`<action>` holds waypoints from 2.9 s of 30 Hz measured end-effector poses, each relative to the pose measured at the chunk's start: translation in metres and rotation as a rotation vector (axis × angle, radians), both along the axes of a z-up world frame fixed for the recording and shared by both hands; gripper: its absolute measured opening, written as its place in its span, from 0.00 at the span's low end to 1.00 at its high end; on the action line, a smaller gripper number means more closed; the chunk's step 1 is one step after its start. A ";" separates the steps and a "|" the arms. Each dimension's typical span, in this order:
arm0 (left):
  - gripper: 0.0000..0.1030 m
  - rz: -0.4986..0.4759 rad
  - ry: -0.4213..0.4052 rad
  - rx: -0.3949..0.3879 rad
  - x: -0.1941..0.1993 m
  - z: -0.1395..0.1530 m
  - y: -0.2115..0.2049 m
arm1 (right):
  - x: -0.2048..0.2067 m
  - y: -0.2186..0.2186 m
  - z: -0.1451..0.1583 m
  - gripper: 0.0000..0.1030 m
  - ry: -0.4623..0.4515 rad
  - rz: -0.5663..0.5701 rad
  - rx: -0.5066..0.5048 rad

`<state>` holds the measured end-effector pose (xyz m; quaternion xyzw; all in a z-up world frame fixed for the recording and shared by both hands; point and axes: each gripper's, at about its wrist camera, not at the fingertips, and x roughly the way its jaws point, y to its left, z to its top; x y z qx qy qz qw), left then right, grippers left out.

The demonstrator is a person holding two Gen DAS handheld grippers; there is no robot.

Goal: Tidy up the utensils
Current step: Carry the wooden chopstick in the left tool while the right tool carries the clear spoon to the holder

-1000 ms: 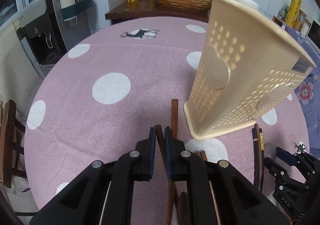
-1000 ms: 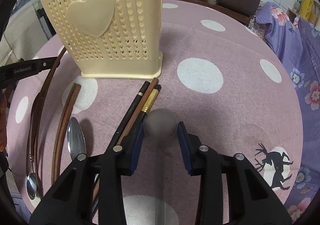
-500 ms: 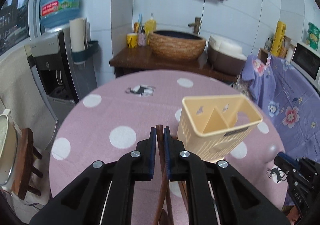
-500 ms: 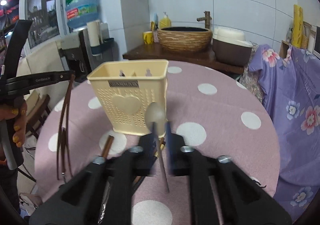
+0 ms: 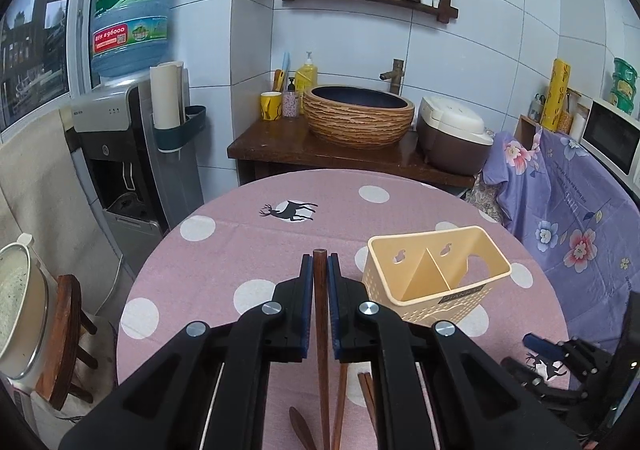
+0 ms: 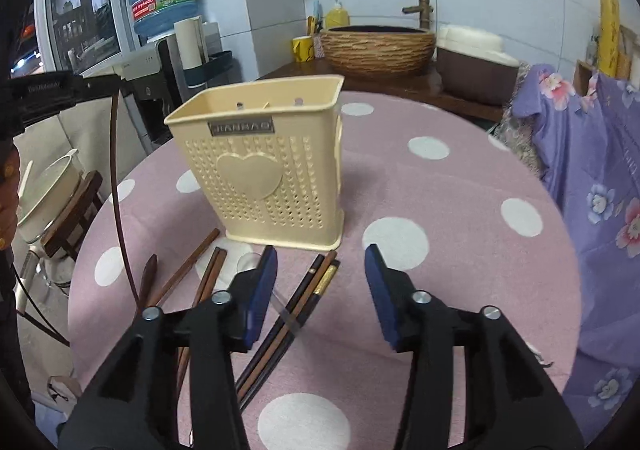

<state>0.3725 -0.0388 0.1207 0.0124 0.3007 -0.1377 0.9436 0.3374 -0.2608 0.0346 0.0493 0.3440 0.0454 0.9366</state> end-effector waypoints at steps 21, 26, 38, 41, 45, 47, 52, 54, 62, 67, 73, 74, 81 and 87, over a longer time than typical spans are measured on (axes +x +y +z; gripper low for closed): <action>0.08 -0.022 -0.029 -0.005 -0.012 0.009 0.007 | 0.065 0.070 -0.079 0.45 0.254 0.465 -0.240; 0.08 -0.024 -0.028 -0.006 -0.012 0.009 0.006 | 0.072 0.083 -0.080 0.45 0.248 0.495 -0.242; 0.08 -0.031 -0.044 -0.008 -0.021 0.011 0.006 | 0.066 0.076 -0.054 0.36 0.171 0.455 -0.122; 0.08 -0.037 -0.051 -0.006 -0.025 0.012 0.006 | 0.049 0.065 -0.032 0.36 0.098 0.429 -0.061; 0.08 -0.041 -0.055 -0.015 -0.029 0.014 0.009 | 0.021 0.046 0.001 0.36 -0.016 0.363 0.007; 0.08 -0.040 -0.057 -0.021 -0.031 0.014 0.011 | 0.009 0.032 0.016 0.36 -0.060 0.318 0.063; 0.08 -0.035 -0.063 -0.026 -0.036 0.015 0.013 | -0.013 0.000 0.036 0.36 -0.124 0.243 0.251; 0.08 -0.034 -0.064 -0.026 -0.037 0.015 0.013 | -0.015 -0.004 0.038 0.36 -0.131 0.245 0.292; 0.08 -0.033 -0.073 -0.017 -0.041 0.016 0.012 | -0.021 -0.010 0.032 0.36 -0.154 0.198 0.316; 0.08 -0.034 -0.073 -0.015 -0.041 0.016 0.012 | -0.020 -0.013 0.027 0.36 -0.167 0.155 0.303; 0.08 -0.036 -0.074 -0.015 -0.043 0.017 0.009 | -0.022 -0.012 0.026 0.36 -0.181 0.137 0.263; 0.08 -0.035 -0.073 -0.016 -0.043 0.016 0.009 | -0.022 -0.012 0.027 0.36 -0.181 0.133 0.257; 0.08 -0.047 -0.076 -0.028 -0.046 0.023 0.008 | -0.028 -0.007 0.038 0.36 -0.202 0.145 0.228; 0.08 -0.053 -0.111 -0.042 -0.052 0.040 0.013 | -0.027 -0.008 0.052 0.36 -0.212 0.164 0.247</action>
